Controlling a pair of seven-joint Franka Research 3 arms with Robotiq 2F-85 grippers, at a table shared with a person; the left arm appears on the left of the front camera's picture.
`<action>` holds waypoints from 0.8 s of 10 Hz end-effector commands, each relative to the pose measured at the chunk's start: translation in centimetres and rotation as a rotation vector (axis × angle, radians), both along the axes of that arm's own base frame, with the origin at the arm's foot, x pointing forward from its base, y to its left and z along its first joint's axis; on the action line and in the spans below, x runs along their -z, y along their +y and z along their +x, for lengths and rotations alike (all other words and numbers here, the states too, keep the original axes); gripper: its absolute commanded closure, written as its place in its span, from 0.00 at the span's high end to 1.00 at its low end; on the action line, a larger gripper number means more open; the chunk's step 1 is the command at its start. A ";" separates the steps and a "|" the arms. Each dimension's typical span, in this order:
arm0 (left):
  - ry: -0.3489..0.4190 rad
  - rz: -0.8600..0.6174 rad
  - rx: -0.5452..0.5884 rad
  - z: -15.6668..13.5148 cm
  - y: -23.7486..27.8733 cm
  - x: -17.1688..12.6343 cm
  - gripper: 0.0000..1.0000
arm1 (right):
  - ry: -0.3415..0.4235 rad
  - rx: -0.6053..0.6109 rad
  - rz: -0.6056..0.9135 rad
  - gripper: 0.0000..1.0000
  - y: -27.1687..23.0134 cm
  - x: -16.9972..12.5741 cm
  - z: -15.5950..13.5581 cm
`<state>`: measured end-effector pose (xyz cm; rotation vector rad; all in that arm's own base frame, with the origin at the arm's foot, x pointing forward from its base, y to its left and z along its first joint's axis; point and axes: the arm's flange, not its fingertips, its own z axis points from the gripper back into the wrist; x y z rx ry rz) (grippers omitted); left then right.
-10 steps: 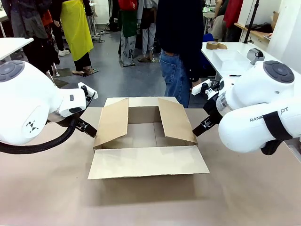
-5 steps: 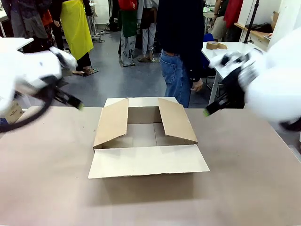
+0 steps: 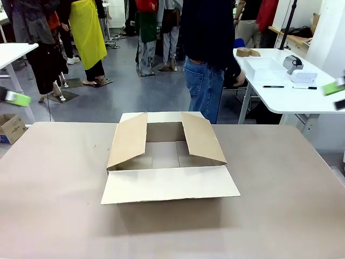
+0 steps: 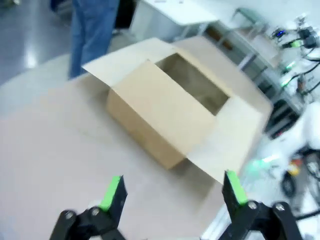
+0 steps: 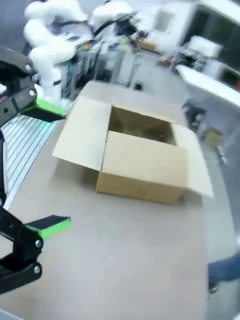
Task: Pack the gift set into the box.
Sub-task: Place both hands on the side flaps of the Package Box and spread them outward.
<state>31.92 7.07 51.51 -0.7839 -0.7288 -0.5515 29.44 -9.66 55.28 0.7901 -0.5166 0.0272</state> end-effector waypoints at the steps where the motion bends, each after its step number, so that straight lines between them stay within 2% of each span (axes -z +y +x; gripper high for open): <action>1: 0.182 -0.304 -0.131 -0.1 6.8 6.9 1.00 | 0.050 0.178 0.201 1.00 -6.0 4.2 1.2; 2: 0.264 -0.470 -0.216 1.1 8.7 10.0 1.00 | 0.089 0.231 0.264 1.00 -7.9 6.8 1.6; 4: 0.367 -0.635 -0.256 3.6 8.3 13.7 1.00 | 0.155 0.255 0.358 1.00 -9.1 11.8 3.4; 5: 0.249 -0.435 -0.174 -1.0 10.3 11.0 1.00 | 0.138 0.261 0.261 1.00 -9.9 8.0 -0.2; 8: 0.249 -0.435 -0.174 -1.0 10.3 11.0 1.00 | 0.138 0.261 0.261 1.00 -9.9 8.0 -0.2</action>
